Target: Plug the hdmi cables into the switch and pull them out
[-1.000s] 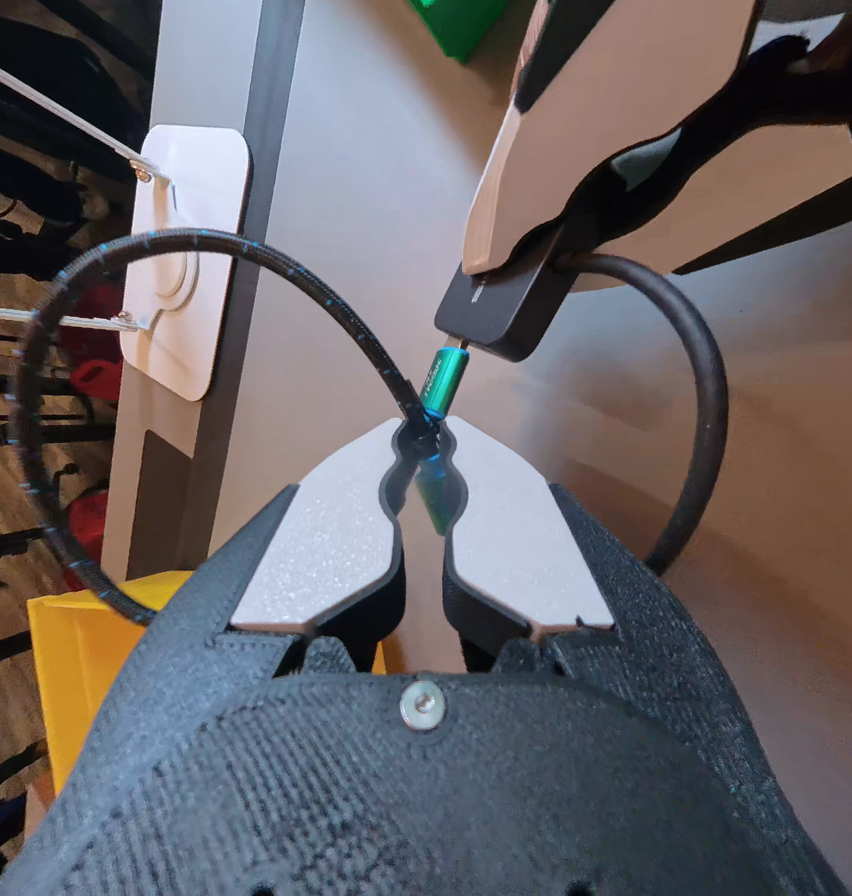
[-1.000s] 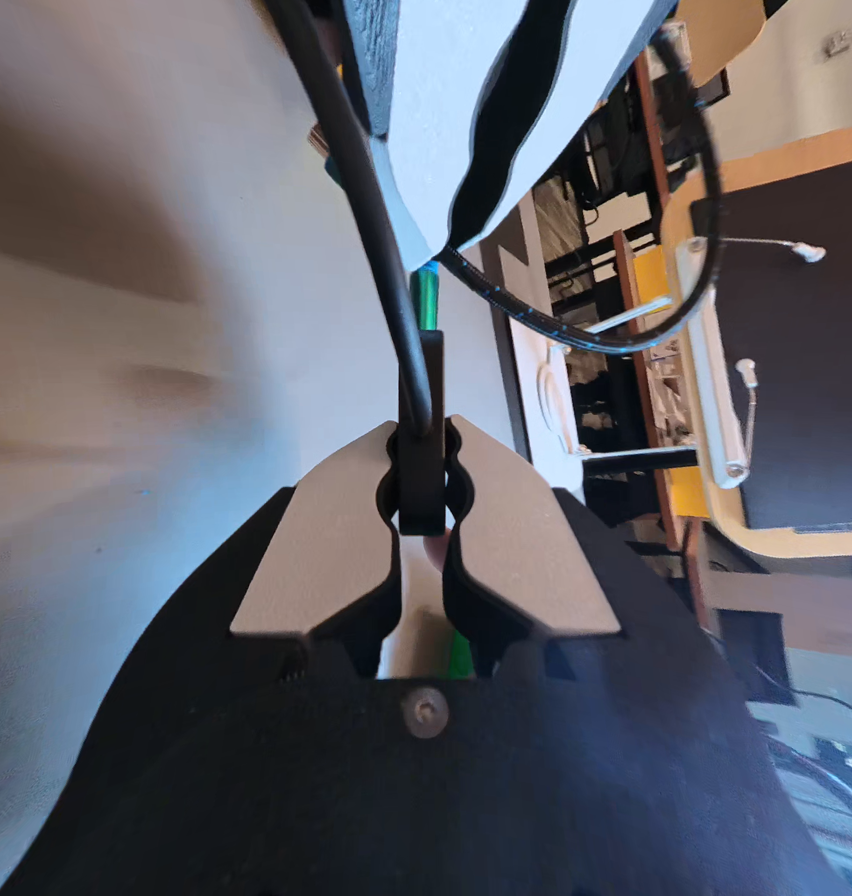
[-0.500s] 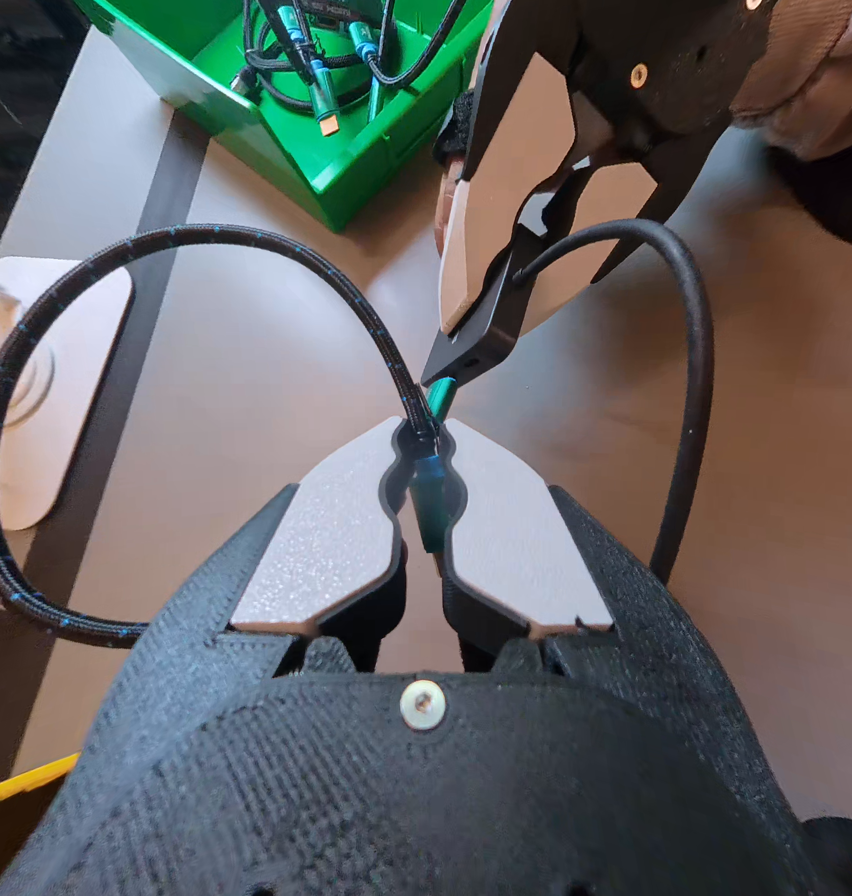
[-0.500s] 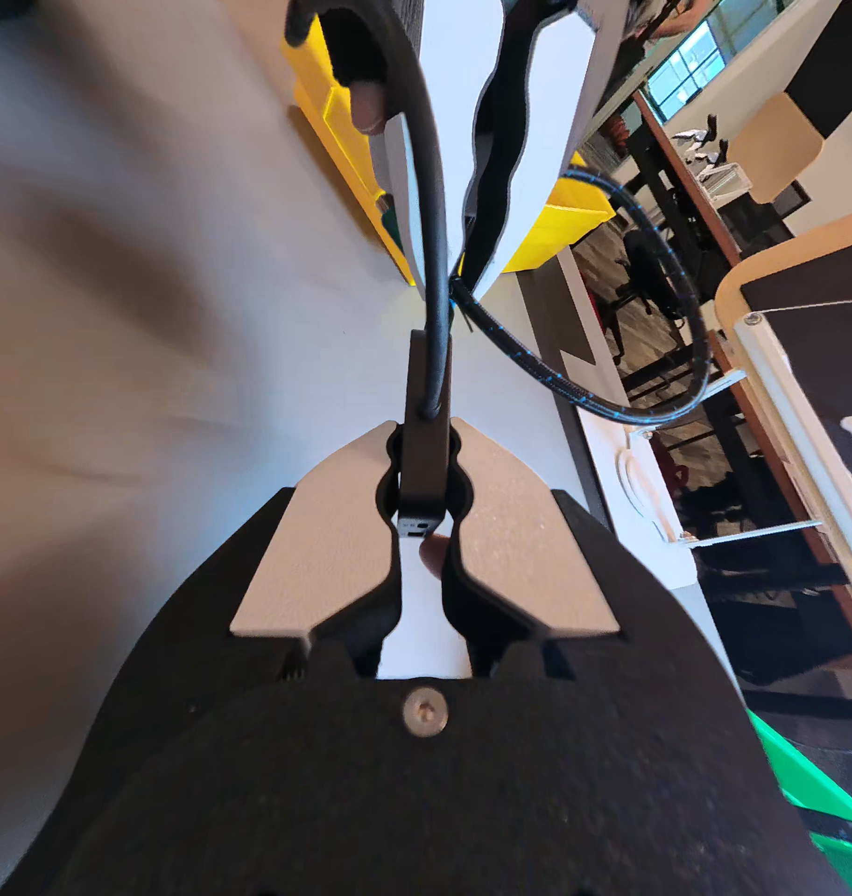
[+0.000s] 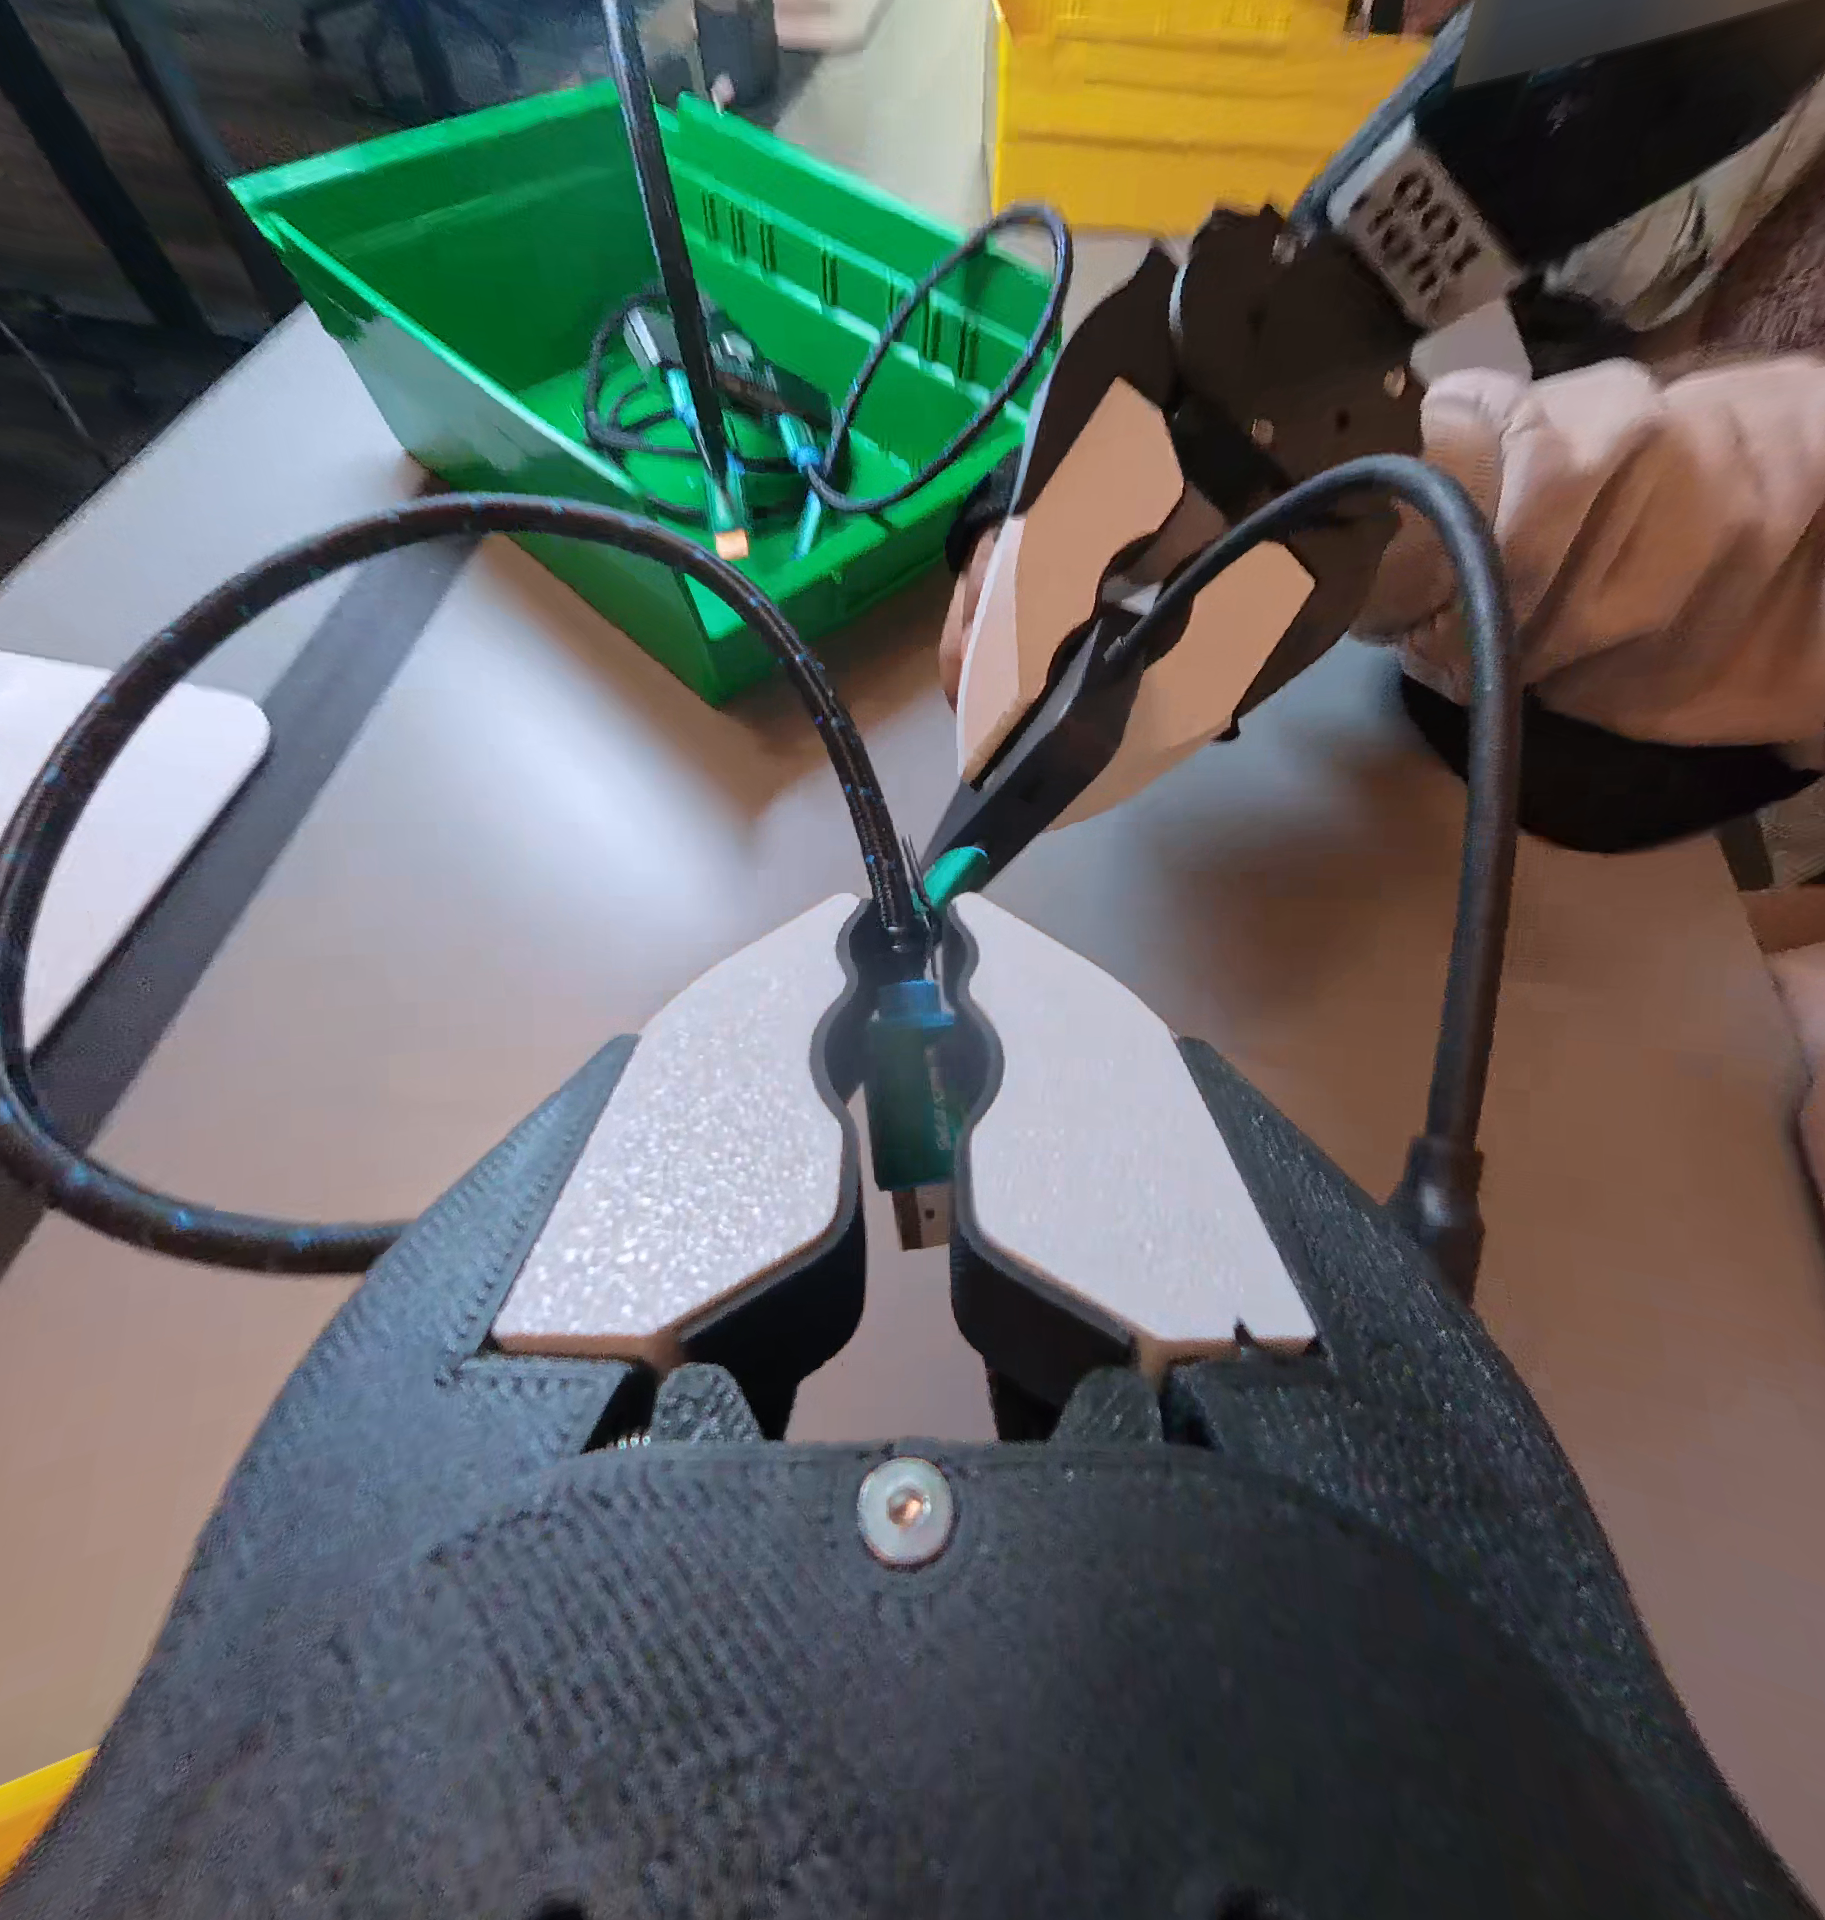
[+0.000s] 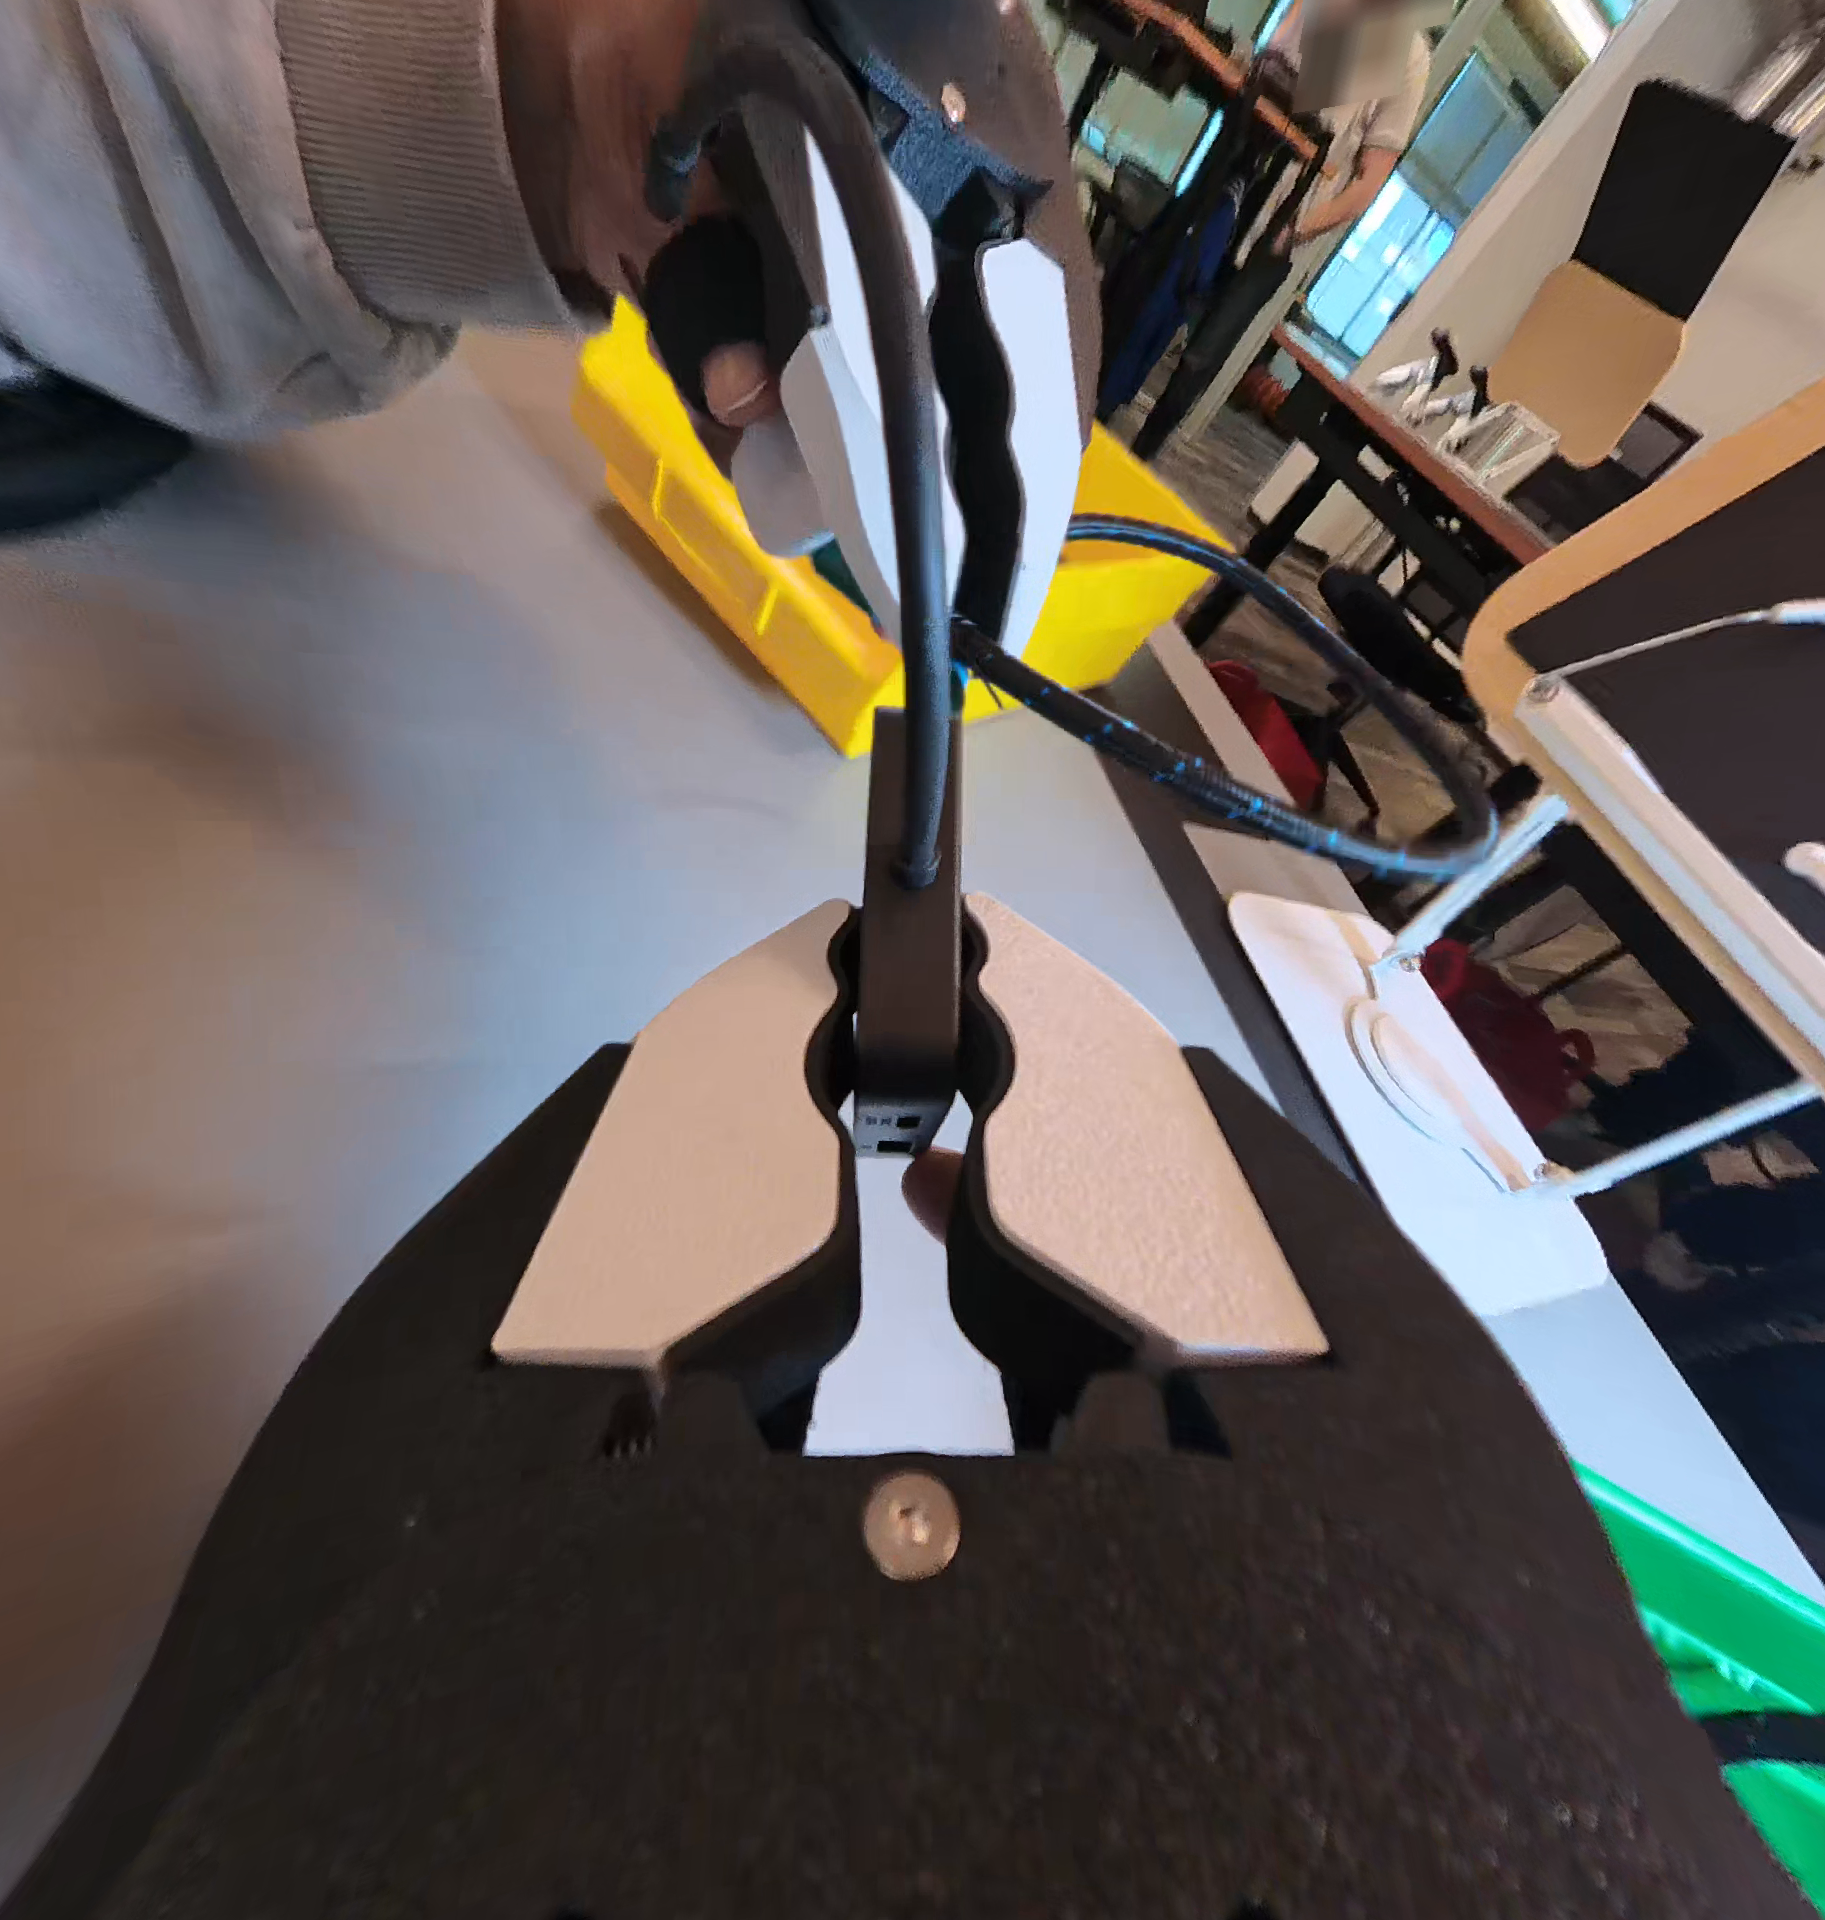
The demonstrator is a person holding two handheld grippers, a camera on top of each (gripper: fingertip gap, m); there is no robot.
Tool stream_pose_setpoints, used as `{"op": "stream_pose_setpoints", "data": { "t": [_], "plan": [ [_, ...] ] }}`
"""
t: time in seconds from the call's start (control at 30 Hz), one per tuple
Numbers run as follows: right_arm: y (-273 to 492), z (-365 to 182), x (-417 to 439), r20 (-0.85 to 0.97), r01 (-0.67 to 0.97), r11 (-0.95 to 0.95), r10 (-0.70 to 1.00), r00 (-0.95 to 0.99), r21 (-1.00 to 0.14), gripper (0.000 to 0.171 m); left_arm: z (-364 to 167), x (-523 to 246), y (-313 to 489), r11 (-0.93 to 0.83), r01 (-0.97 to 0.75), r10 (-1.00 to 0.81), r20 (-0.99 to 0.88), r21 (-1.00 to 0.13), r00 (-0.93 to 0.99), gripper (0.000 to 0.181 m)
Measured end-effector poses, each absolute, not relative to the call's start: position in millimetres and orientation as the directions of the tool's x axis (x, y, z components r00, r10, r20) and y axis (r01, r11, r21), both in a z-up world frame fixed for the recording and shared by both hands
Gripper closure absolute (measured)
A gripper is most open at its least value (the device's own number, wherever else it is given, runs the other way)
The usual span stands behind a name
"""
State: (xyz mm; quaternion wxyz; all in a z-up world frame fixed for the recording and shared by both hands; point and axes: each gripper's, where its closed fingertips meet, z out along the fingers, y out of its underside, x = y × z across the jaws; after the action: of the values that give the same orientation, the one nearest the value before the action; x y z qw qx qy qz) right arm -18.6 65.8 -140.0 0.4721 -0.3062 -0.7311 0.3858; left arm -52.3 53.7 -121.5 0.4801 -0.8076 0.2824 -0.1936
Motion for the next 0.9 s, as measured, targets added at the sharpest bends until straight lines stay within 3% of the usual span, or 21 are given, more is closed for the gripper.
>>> {"op": "stream_pose_setpoints", "data": {
  "t": [0.2,0.37,0.53,0.73,0.9],
  "plan": [
    [62.1,-110.1,-16.5,0.359,-0.033,0.372,0.864,-0.352,-0.928,0.157,-77.1,-50.8,42.7,-0.233,-0.291,-0.632,-0.083,-0.928,0.77,0.152],
    [66.6,-92.5,-9.3,0.269,-0.093,0.252,0.894,-0.358,-0.963,0.157,-45.9,-51.5,22.0,-0.139,-0.234,-0.679,-0.08,-0.962,0.73,0.164],
    [78.9,-97.5,-7.1,0.293,-0.035,0.299,0.894,-0.338,-0.954,0.157,-87.2,-73.1,33.1,-0.283,-0.311,-0.631,-0.068,-0.907,0.773,0.16],
    [88.4,-124.4,2.4,0.366,0.156,0.456,0.84,-0.401,-0.876,0.157,-204.8,-50.2,49.2,-0.464,-0.594,-0.724,-0.106,-0.657,0.682,0.144],
    [94.3,-140.9,12.0,0.317,0.266,0.464,0.834,-0.451,-0.845,0.157,-253.8,-46.5,53.5,-0.502,-0.692,-0.762,-0.113,-0.518,0.637,0.131]
  ]
}}
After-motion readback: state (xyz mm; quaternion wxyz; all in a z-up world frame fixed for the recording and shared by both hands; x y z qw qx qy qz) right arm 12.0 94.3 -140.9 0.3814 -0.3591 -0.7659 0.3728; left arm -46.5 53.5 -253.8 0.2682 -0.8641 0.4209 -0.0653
